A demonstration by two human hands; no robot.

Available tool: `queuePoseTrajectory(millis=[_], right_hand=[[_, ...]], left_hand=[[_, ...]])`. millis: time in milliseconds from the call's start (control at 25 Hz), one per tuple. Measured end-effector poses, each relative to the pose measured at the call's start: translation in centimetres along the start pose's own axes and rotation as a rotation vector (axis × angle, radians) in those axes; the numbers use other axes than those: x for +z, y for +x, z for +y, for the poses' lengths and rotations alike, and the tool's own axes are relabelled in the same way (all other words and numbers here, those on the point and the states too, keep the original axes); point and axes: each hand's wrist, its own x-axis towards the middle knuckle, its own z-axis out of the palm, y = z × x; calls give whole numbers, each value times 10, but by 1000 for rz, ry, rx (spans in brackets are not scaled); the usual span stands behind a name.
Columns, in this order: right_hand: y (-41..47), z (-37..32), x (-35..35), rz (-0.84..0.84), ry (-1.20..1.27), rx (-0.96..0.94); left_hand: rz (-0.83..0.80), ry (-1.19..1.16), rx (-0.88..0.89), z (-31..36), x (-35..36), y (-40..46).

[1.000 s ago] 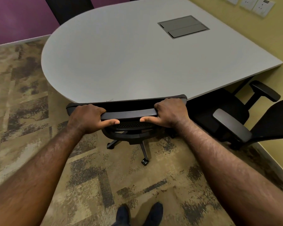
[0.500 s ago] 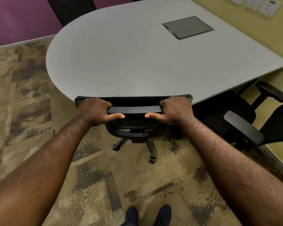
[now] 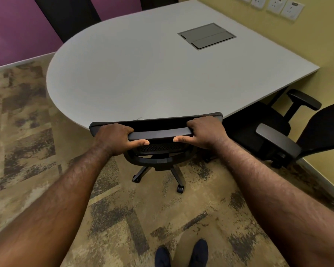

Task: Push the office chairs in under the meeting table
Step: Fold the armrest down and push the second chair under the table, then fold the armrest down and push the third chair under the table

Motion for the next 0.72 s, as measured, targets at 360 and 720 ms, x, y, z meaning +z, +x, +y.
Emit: queuePoseTrajectory(millis=[360, 720], right_hand=[[-51, 20, -29, 214, 104, 159], [-107, 132, -64, 332, 81, 341]], left_hand=[[164, -143, 109, 30, -21, 13], [301, -197, 208, 133, -50, 90]])
